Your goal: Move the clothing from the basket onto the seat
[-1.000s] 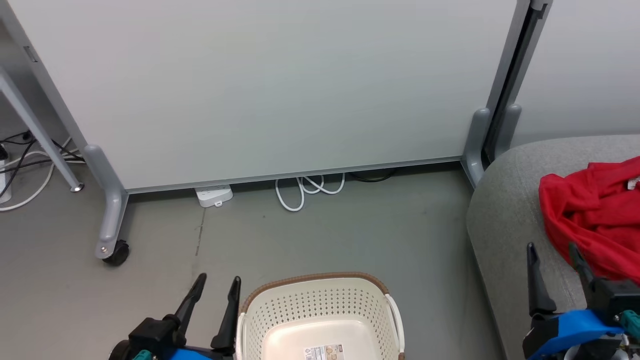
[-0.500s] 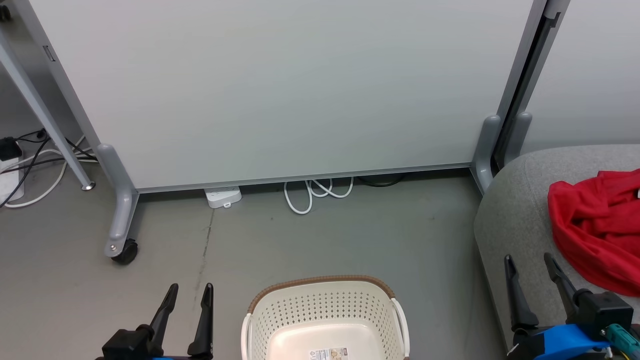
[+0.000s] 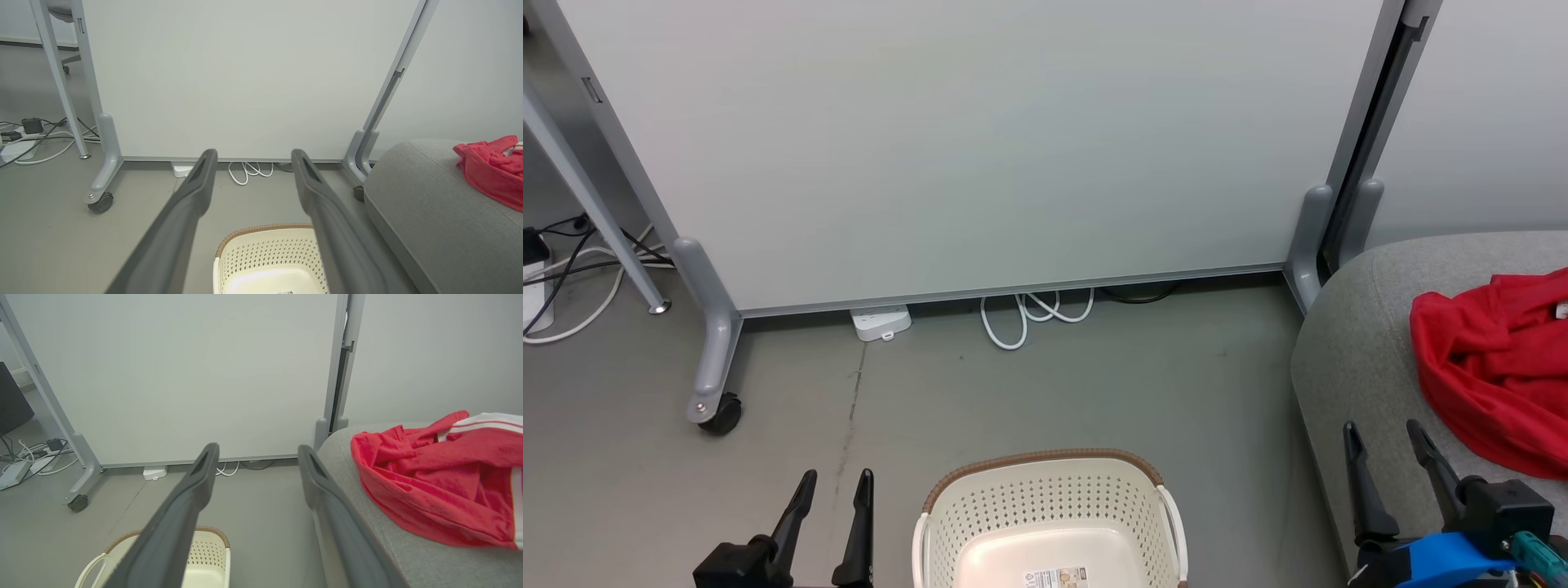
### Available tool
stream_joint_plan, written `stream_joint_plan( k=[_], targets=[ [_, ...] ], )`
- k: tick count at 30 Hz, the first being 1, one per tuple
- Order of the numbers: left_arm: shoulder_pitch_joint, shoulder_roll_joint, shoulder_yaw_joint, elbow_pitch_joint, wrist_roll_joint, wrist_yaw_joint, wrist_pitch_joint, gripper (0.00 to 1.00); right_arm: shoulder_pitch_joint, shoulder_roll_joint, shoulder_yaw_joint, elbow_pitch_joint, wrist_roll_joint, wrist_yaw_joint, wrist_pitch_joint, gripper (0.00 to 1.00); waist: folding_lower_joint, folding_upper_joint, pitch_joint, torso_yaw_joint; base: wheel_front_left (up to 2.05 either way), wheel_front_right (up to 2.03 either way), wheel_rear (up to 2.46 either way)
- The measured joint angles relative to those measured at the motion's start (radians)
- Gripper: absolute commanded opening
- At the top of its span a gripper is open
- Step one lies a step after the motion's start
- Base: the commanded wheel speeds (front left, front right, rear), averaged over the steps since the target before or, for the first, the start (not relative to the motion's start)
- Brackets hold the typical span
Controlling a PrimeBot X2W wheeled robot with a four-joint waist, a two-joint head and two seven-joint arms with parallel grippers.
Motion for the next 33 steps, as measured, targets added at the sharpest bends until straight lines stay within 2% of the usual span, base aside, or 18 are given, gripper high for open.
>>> stream_joint_plan(
  k=[7,8,15,33],
  targets=[
    [0.0,-0.004,0.0,0.003,0.0,-0.001,0.0,1.0,0.0,0.0,-0.001,0.002,0.0,0.0,0.0,1.0,0.0,0.0,-0.003,0.001,0.0,0.0,0.0],
    [0.0,-0.005,-0.001,0.003,0.0,-0.001,0.0,0.0,0.0,0.0,-0.001,0.002,0.0,0.0,0.0,0.0,0.0,0.0,-0.003,0.001,0.0,0.0,0.0],
    [0.054,-0.019,0.0,0.083,-0.014,-0.001,0.012,0.0,0.012,0.006,-0.001,0.099,0.013,0.0,0.006,0.0,0.0,0.0,-0.003,0.0,0.0,0.0,0.0],
    [0.035,-0.019,0.049,0.049,-0.336,-0.001,0.1,0.0,-0.007,0.006,-0.005,0.125,0.384,0.0,0.039,0.0,0.0,0.0,0.005,-0.006,0.0,0.0,0.0]
  ],
)
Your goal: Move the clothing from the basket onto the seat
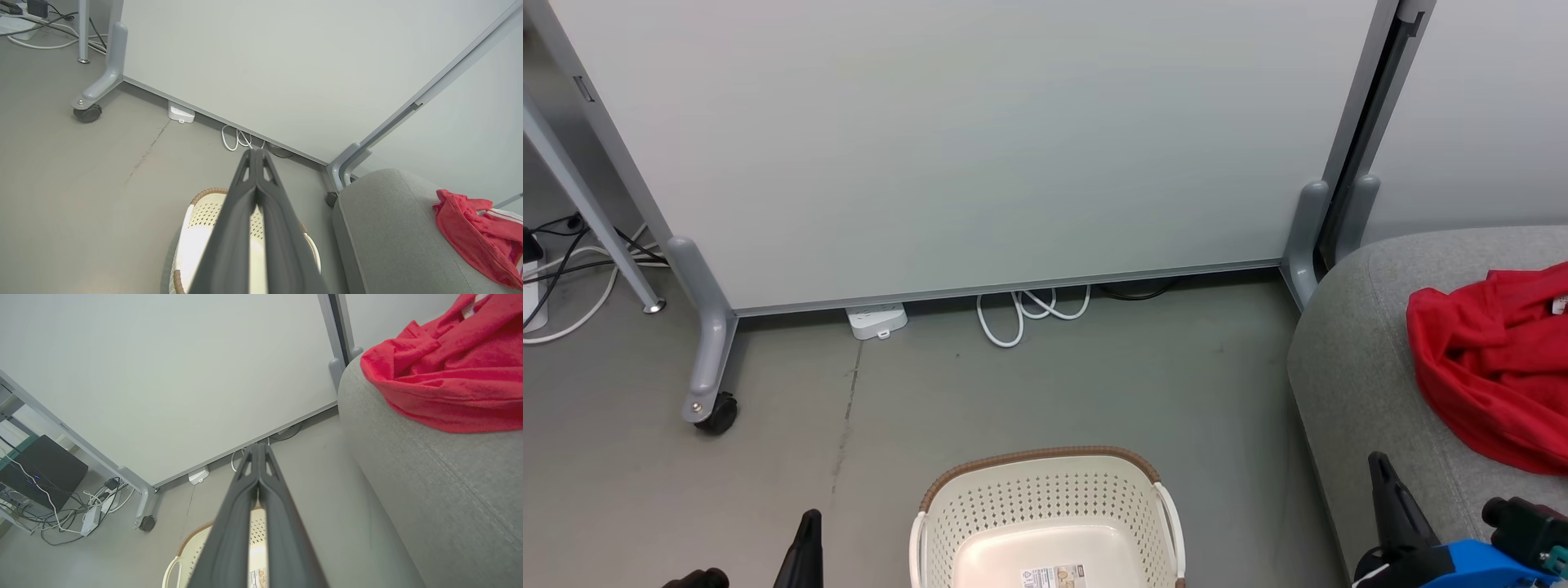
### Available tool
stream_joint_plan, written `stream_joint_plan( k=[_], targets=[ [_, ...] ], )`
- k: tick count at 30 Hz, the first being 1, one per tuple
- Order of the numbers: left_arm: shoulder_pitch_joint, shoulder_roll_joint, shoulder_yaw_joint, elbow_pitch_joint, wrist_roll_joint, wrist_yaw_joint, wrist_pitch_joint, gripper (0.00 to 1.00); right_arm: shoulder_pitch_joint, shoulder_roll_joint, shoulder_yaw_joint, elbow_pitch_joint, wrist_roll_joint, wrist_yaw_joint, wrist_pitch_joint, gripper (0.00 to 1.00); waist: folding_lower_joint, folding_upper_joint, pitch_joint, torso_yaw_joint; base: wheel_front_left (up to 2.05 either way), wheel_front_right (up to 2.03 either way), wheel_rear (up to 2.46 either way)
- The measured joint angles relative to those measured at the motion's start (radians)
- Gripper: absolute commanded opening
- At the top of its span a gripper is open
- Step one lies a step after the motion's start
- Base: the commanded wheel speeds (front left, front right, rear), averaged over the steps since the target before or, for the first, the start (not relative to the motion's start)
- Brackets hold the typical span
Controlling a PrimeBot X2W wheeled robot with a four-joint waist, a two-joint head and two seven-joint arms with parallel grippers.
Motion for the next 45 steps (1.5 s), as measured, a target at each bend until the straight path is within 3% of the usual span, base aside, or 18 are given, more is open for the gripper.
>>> stream_joint_plan(
  k=[21,45],
  targets=[
    [-0.027,0.0,0.052,-0.036,-0.287,0.0,0.078,0.0,-0.047,0.0,-0.004,0.021,0.333,0.0,0.033,0.0,0.0,0.0,0.008,-0.007,0.0,0.0,0.0],
    [-0.055,0.001,0.094,-0.07,-0.547,0.0,0.15,0.0,-0.092,-0.001,-0.008,0.041,0.635,0.0,0.06,0.0,0.0,0.0,0.017,-0.015,0.0,0.0,0.0]
  ],
)
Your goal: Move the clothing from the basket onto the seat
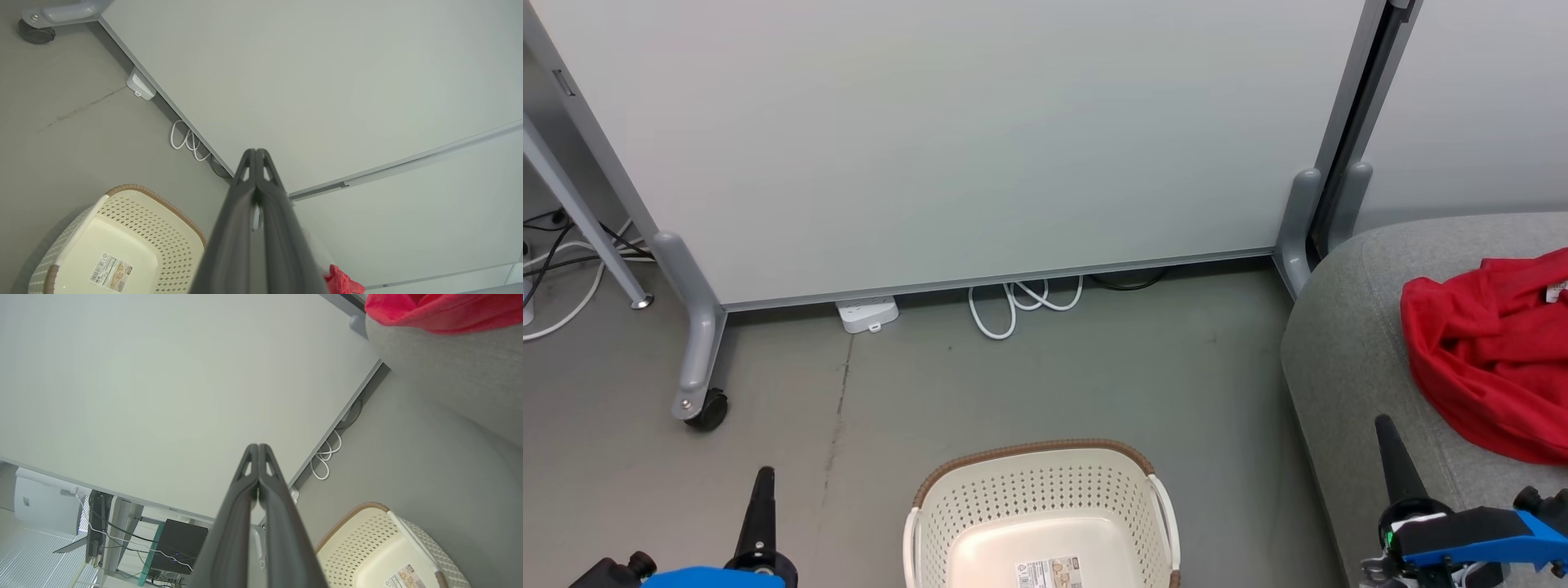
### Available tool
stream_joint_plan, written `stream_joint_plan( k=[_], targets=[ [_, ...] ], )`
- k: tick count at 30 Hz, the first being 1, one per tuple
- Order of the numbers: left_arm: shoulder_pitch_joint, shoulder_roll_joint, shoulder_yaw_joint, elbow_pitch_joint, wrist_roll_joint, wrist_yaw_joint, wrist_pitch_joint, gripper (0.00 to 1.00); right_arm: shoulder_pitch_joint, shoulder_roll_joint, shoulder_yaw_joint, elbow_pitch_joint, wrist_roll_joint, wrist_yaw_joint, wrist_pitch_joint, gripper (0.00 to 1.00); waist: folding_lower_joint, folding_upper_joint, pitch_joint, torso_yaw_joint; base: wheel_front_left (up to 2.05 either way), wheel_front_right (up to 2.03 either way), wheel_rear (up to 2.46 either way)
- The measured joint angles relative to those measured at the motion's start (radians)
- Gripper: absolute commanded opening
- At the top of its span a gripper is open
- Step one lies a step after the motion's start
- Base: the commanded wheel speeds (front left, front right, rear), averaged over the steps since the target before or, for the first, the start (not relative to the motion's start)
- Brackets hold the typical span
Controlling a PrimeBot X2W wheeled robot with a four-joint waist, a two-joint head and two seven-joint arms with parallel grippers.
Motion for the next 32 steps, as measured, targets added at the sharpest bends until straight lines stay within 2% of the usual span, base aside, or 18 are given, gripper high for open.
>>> stream_joint_plan(
  k=[32],
  targets=[
    [-0.032,0.001,0.049,-0.036,-0.272,0.0,0.073,0.0,-0.036,-0.001,-0.004,0.02,0.313,0.0,0.028,0.0,0.0,0.0,0.012,-0.011,0.0,0.0,0.0]
  ],
)
